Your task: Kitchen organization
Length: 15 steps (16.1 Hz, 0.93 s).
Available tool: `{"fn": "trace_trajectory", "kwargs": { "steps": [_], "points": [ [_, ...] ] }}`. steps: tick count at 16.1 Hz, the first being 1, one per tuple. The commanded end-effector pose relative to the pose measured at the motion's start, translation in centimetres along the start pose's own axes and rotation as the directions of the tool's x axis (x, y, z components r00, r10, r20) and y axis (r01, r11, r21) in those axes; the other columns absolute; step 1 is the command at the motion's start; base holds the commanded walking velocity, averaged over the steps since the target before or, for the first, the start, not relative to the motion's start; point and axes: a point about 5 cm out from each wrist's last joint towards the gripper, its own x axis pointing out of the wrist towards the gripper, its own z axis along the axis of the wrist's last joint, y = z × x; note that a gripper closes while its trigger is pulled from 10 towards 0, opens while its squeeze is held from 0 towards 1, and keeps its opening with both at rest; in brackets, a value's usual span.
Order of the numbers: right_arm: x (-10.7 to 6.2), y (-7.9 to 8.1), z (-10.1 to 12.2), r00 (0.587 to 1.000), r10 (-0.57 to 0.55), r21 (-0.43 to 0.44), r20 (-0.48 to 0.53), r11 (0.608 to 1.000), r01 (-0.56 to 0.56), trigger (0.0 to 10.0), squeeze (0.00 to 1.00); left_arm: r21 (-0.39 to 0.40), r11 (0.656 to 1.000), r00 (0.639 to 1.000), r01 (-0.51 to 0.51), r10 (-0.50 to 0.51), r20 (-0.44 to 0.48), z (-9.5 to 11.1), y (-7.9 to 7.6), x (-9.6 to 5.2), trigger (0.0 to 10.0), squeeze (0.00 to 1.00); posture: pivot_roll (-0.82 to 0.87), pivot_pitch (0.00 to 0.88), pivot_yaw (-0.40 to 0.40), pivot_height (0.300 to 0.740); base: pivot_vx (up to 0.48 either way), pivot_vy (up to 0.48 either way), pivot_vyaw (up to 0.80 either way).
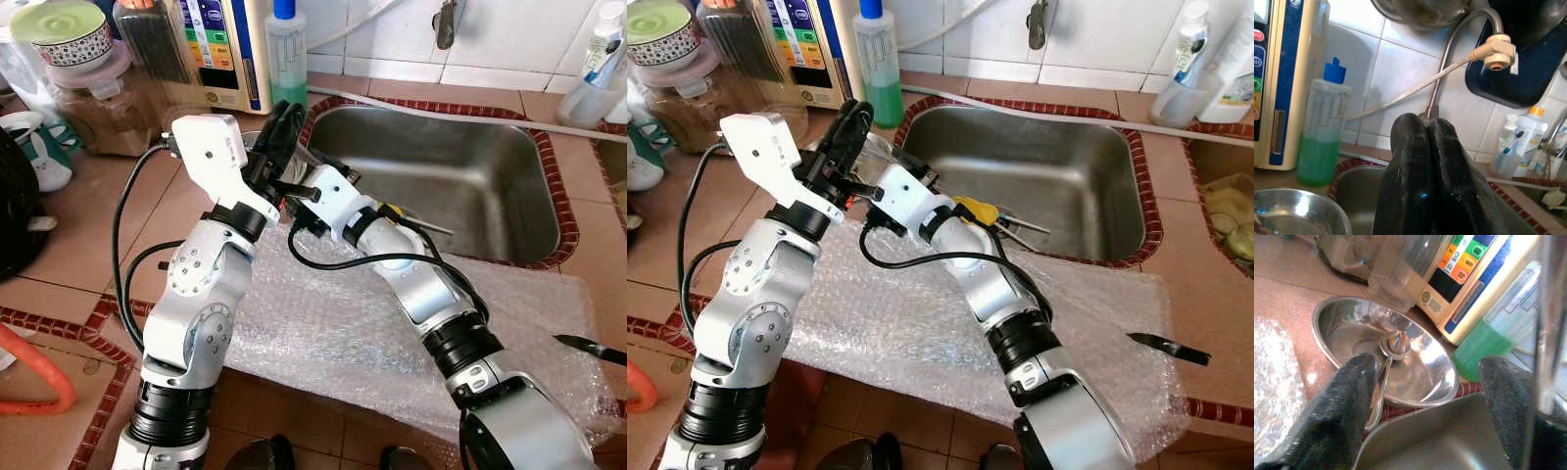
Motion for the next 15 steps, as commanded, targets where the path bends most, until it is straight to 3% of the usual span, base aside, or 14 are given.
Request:
{"fn": "trace_trajectory", "kwargs": {
  "steps": [1,4,11,13,15],
  "points": [
    [0.3,0.2,0.3,1.000,0.010,-0.039,0.012,0.999,-0.010,0.0,0.00,0.053,0.998,0.999,0.031,-0.032,0.006,0.1,-0.3,-0.2,0.0,0.00,-0.09,0.159,0.073,0.740,0.000,0.000,0.00],
    [0.4,0.0,0.7,1.000,0.005,-0.092,0.027,0.996,-0.002,0.0,0.00,0.106,0.994,1.000,-0.023,0.024,-0.006,-0.1,0.9,-0.6,0.0,0.00,-0.10,0.160,0.071,0.740,0.000,0.000,0.00],
    [0.5,0.4,1.0,0.999,0.020,-0.076,0.048,0.997,-0.016,0.0,0.00,0.171,0.983,0.998,-0.061,0.061,0.002,0.2,2.0,-0.6,0.0,0.00,-0.10,0.156,0.060,0.740,0.000,0.000,0.00],
    [0.5,0.4,0.9,0.999,0.015,-0.060,0.047,0.998,-0.012,0.0,0.00,0.175,0.982,0.998,-0.068,0.068,0.005,0.2,2.1,-0.6,1.0,0.00,-0.09,0.147,0.055,0.740,0.000,0.000,0.00],
    [0.5,0.4,0.5,0.999,0.016,-0.045,0.034,0.999,-0.015,0.0,0.00,0.167,0.983,0.997,-0.074,0.073,0.011,0.2,2.1,-0.8,1.1,0.00,-0.09,0.136,0.051,0.740,0.000,0.000,0.00]
  ]
}}
